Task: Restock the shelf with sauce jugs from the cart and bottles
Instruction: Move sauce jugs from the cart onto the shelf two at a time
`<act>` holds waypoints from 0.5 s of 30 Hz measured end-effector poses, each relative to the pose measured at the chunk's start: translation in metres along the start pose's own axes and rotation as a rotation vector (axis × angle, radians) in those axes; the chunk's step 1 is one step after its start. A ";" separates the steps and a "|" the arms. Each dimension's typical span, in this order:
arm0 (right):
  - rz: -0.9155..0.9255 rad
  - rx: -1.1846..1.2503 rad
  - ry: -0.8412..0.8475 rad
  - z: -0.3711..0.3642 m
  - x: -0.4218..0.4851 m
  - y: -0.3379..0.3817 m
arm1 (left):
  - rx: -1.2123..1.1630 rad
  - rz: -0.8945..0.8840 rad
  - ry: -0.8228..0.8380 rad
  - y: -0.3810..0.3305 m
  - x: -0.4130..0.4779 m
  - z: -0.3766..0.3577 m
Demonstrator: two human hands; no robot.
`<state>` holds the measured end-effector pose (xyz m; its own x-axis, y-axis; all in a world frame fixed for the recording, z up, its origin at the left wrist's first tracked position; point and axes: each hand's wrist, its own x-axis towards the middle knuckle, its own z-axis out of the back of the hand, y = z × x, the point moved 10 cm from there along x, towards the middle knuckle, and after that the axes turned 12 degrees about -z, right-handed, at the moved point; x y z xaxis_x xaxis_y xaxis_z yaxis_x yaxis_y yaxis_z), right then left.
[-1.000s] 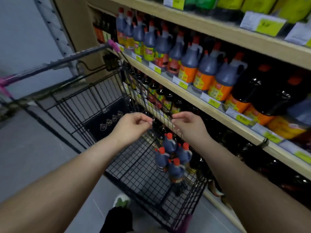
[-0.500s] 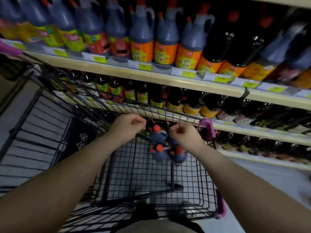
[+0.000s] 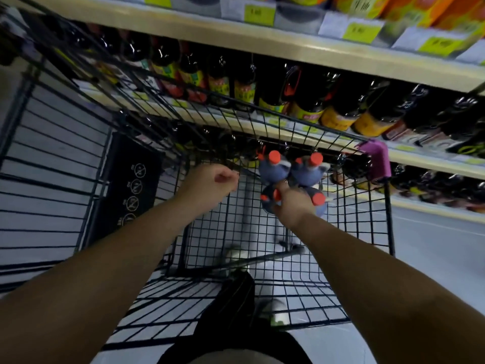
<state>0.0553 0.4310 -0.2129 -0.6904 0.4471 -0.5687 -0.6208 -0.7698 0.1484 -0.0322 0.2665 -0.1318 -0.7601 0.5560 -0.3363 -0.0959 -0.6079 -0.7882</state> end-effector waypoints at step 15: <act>0.174 0.548 -0.189 0.078 -0.076 -0.007 | 0.078 -0.008 0.099 -0.042 -0.051 -0.041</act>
<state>0.0830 0.4379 -0.1072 -0.8219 0.4472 -0.3528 -0.5591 -0.5147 0.6500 0.0367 0.2870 -0.1020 -0.6920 0.6123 -0.3825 -0.1544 -0.6431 -0.7500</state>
